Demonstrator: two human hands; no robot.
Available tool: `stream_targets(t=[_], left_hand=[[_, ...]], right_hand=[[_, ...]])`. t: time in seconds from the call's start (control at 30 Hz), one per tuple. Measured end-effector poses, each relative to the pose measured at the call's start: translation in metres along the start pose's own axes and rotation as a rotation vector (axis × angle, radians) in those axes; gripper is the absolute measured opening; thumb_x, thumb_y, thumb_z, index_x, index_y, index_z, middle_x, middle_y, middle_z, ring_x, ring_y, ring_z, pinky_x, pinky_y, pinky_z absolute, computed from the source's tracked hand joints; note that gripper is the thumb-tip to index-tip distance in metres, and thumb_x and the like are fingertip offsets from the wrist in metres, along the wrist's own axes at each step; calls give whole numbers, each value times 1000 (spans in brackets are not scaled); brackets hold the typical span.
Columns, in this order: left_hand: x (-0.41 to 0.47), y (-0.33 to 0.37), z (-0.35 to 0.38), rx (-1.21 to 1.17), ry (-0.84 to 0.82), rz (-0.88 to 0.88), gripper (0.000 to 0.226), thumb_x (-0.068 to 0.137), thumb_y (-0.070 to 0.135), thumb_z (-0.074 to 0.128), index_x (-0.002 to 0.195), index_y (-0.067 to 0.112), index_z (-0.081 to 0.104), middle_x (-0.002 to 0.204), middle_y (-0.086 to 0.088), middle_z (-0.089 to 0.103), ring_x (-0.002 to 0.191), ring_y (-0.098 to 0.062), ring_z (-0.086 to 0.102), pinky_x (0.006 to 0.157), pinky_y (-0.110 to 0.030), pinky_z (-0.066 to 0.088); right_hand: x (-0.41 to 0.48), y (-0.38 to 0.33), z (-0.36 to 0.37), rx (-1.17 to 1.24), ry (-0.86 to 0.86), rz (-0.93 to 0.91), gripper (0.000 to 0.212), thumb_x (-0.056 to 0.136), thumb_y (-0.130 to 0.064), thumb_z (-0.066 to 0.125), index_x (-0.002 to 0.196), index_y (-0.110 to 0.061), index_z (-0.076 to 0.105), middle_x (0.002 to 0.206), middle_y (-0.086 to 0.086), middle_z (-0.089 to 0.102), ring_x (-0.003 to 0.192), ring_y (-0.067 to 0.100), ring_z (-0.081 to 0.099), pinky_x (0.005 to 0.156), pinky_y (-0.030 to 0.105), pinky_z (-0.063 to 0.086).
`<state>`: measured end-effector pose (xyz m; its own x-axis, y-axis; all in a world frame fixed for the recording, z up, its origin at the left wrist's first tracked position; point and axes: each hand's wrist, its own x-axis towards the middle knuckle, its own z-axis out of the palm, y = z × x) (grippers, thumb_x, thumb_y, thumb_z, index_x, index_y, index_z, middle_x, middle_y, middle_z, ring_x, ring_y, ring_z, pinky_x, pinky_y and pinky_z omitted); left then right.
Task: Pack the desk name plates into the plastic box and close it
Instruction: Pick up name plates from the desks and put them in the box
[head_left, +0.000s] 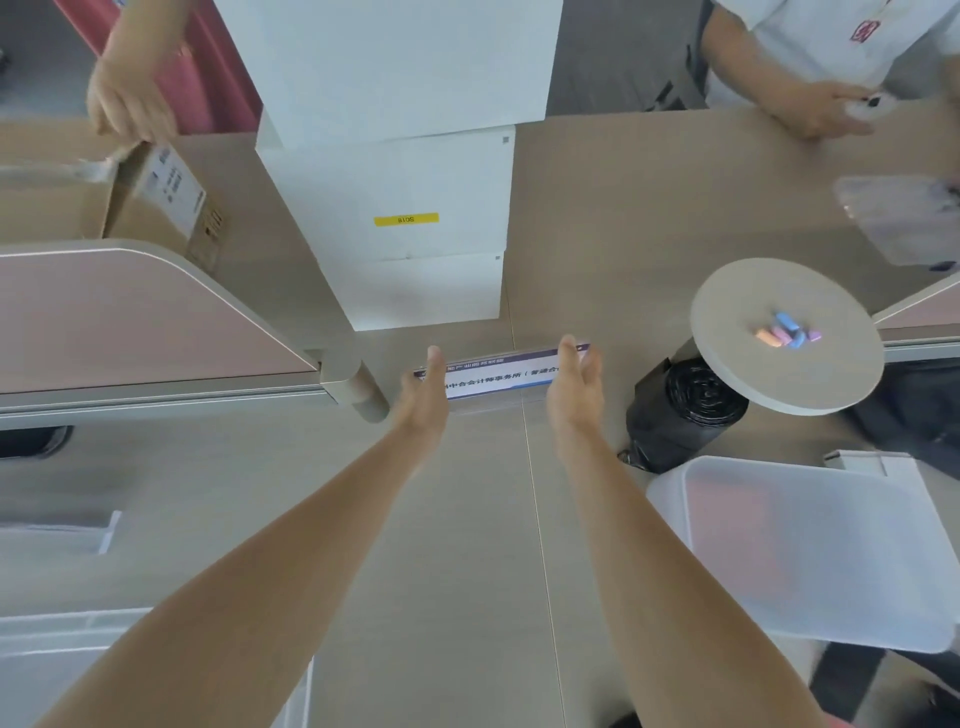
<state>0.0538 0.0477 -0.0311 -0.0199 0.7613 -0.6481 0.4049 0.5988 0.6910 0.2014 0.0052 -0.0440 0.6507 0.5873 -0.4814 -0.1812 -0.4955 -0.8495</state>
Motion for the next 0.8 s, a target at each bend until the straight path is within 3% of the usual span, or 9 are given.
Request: stream_targets(t=[0.1,0.27,0.33,0.43,0.53,0.63,0.7,0.8], left_hand=[[-13,1,-7,-98,1,29,79,89,72,25,149,20,24,142,1,37,126,-21,35,102,-40,27],[-46,12,-24,-126,49,142,62,92,69,25,122,18,42,113,-3,44,95,-23,44,84,-38,33],[-63,16,-35,-83,133,190,64,91,67,26,123,16,48,115,-11,50,101,-31,52,89,-42,40],[-91,22,-59,-97,154,252,48,84,67,34,108,34,59,96,3,60,103,-29,59,95,-45,48],[-115,25,-87,-140,136,302,33,78,61,45,87,36,64,88,1,64,86,-27,62,77,-38,55],[-142,24,-113,-257,47,331,30,84,51,53,80,23,63,80,-1,59,69,-24,53,57,-26,39],[-159,20,-132,-313,-12,314,32,82,51,55,76,21,65,75,-2,64,65,-25,57,55,-27,41],[-186,9,-166,-365,-32,303,29,82,49,54,74,24,67,65,5,66,53,-16,61,54,-25,49]], right_hand=[[-16,-6,-6,-5,-25,-21,63,98,-57,33,149,-21,32,152,4,42,139,27,38,113,45,29],[-52,-28,-18,57,-40,-59,64,97,-58,35,152,-25,28,155,1,38,141,24,36,113,42,27],[-74,-36,-22,96,-56,-48,72,88,-67,39,149,-29,31,152,-1,41,139,24,38,114,47,30],[-104,-40,-27,164,-90,-20,78,75,-74,43,141,-32,39,145,-7,46,130,18,47,109,55,39],[-140,-46,-30,205,-119,-44,43,98,-46,45,136,-26,43,117,-9,50,95,12,52,100,55,48],[-179,-50,-30,305,-130,-32,43,97,-47,45,138,-31,42,133,-10,48,119,15,47,99,52,50],[-207,-54,-27,307,-137,-47,47,95,-52,45,138,-34,43,133,-13,50,114,8,49,97,51,51],[-248,-60,-19,293,-172,-57,39,94,-55,44,125,-32,50,116,-14,56,100,1,51,94,50,52]])
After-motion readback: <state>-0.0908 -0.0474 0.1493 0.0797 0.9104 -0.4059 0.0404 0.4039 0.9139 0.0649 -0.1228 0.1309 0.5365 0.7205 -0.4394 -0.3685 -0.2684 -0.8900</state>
